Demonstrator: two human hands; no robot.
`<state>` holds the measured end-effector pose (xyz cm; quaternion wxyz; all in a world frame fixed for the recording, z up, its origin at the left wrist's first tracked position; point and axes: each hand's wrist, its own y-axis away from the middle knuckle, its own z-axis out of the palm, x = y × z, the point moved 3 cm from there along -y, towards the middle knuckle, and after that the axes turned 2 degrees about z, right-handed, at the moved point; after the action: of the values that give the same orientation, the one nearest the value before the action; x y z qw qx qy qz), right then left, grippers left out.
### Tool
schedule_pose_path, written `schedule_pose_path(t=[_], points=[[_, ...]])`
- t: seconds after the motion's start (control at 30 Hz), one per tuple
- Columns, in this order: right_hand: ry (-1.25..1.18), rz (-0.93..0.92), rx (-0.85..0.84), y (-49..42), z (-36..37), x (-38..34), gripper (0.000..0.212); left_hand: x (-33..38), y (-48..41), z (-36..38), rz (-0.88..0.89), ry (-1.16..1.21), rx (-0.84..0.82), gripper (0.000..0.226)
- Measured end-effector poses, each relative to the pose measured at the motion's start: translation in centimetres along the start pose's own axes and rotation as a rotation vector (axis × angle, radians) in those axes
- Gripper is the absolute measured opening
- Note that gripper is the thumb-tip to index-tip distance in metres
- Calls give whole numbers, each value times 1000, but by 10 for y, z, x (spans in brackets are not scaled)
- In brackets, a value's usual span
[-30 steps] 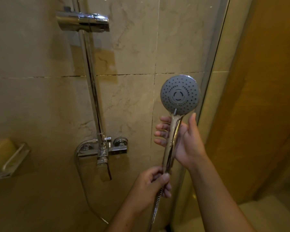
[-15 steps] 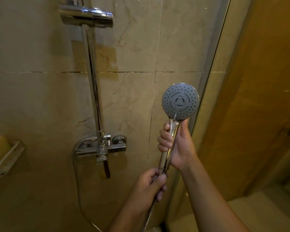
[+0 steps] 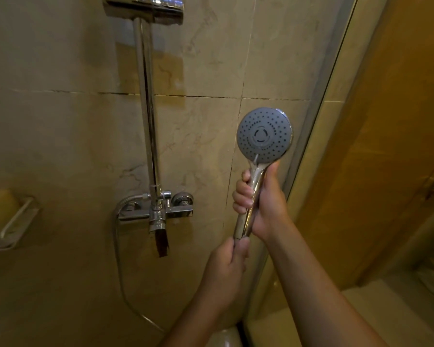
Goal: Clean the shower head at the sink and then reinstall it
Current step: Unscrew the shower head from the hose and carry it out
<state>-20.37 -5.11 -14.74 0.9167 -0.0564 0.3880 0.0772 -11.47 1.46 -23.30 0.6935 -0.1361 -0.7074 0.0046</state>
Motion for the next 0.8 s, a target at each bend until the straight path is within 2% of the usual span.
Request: schedule_pose_path(t=[0.13,0.23,0.37,0.47,0.53,0.6,0.67,0.73,0.8], points=[[-41,104,-114,-2,18,-8,69,17,2,2,-87,175,-60,47],[-130,170,-325,-4,30,-14,68,27,5,4,-118,353,-153,45],[-354,247,-656,8,45,-23,64,42,18,12,-160,721,-434,47],[-425,226,-759,17,51,-27,61,52,20,11,-156,857,-641,39],[-274,138,-641,16,52,-27,66,50,14,5,-137,772,-593,41],[-14,45,-351,13,46,-26,65,45,7,-3,-128,586,-406,44],[256,-47,-97,14,36,-23,49,43,1,-9,-137,440,-232,39],[635,-138,83,17,28,-17,32,41,-3,-12,-133,288,-107,35],[1040,-229,210,20,20,-13,31,36,-6,-14,-78,114,-18,30]])
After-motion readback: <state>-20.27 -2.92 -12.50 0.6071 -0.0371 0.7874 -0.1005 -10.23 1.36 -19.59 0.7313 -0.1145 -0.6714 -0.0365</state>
